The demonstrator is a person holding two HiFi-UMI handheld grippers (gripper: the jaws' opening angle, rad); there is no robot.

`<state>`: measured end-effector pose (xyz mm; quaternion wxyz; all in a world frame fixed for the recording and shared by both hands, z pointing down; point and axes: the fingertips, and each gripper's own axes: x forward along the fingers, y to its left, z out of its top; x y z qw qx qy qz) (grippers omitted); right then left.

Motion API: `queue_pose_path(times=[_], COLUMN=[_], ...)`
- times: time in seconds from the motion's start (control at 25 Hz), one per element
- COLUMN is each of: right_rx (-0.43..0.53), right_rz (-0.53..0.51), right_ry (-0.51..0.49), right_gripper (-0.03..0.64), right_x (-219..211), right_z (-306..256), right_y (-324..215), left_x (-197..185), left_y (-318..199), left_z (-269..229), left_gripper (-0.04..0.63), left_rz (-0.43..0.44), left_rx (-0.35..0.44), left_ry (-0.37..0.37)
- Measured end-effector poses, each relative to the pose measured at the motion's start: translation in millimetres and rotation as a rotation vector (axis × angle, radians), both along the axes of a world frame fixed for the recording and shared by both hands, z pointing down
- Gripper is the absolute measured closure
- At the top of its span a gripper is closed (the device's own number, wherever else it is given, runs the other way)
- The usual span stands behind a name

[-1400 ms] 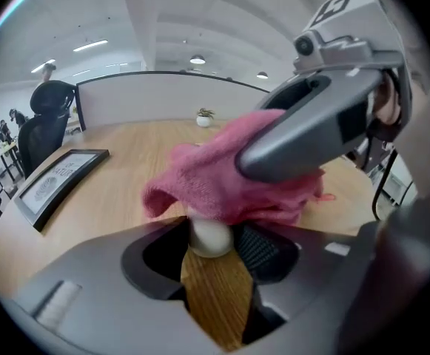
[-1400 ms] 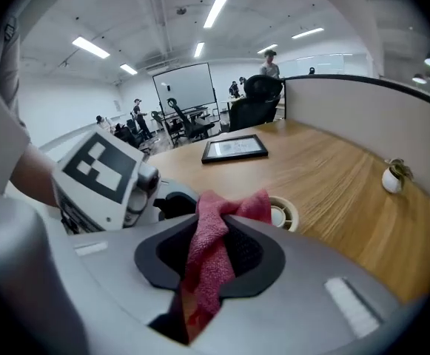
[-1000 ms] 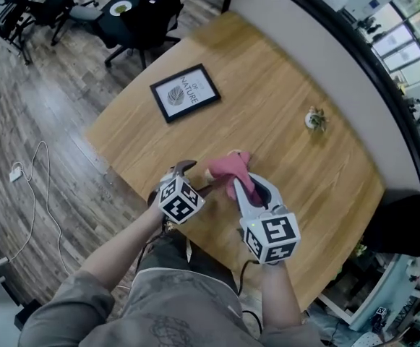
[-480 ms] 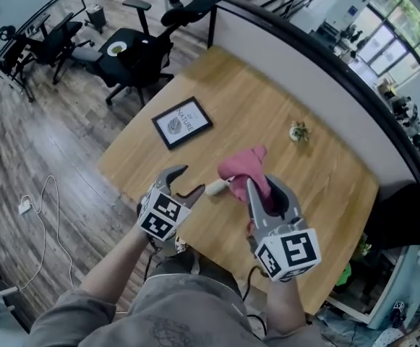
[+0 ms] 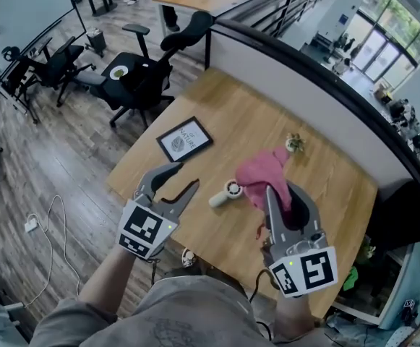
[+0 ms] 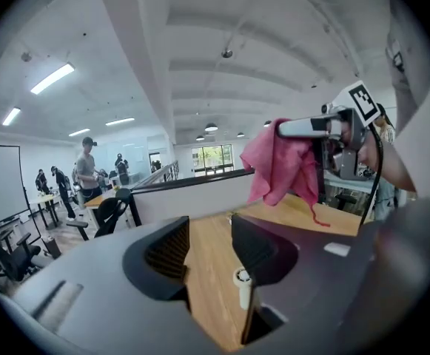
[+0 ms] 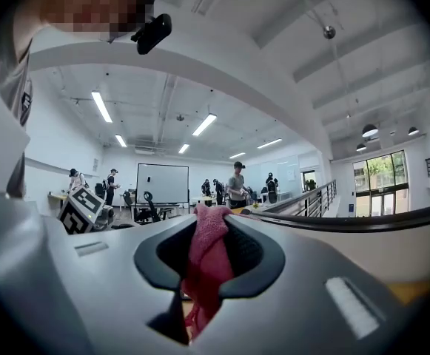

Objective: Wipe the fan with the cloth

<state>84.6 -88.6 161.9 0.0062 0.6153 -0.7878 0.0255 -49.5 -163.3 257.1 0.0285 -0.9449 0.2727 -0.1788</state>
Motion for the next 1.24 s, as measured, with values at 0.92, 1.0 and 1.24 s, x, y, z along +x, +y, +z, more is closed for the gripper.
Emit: queue_pose_path(times=[0.92,1.0,1.24], right_rx=[-0.126,-0.132,-0.141], right_rz=[-0.036,-0.037,-0.035], right_ry=[0.005,0.004,0.007], right_gripper=[0.541,0.541,0.541], right_x=[0.9,3.3,11.9], right_z=[35.1,36.9,40.4], right_y=[50.1,49.5,48.5], left_x=[-24.6,-23.0,-17.1], left_y=[27.7,28.5,30.1], left_z=[-46.6,-45.3,-45.3], left_gripper=[0.594,0.594,0.594], left_rz=[-0.104,-0.110,-0.111], left_rx=[0.064,0.057,0.052], left_ry=[0.082,0.073,0.066])
